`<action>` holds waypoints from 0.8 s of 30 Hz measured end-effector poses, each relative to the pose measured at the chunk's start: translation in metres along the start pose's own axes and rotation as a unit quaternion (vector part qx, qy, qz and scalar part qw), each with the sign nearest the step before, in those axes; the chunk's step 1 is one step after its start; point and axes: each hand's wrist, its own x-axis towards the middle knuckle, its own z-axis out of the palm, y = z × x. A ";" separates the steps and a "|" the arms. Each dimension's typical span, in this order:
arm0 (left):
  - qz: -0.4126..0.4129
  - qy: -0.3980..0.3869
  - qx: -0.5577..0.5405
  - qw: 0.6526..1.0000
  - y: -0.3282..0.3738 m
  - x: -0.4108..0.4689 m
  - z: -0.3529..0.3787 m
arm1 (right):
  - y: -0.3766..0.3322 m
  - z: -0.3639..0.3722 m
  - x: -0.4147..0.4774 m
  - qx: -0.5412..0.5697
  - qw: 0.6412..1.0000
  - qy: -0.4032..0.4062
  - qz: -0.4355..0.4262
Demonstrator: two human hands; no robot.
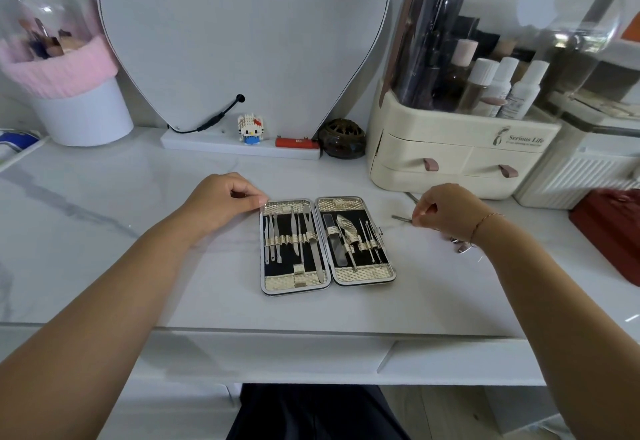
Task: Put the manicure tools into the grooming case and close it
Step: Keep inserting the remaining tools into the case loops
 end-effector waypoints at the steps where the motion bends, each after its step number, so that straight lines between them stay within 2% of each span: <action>1: -0.002 0.000 -0.001 1.000 0.000 0.000 0.000 | 0.000 0.001 0.001 -0.008 1.000 -0.007 -0.001; 8: -0.001 0.000 0.005 1.000 0.000 0.000 0.000 | 0.000 0.002 -0.001 -0.022 0.999 -0.024 0.013; 24: 0.008 0.001 0.020 1.000 -0.001 0.001 0.000 | -0.004 0.002 -0.005 -0.023 0.999 -0.016 -0.028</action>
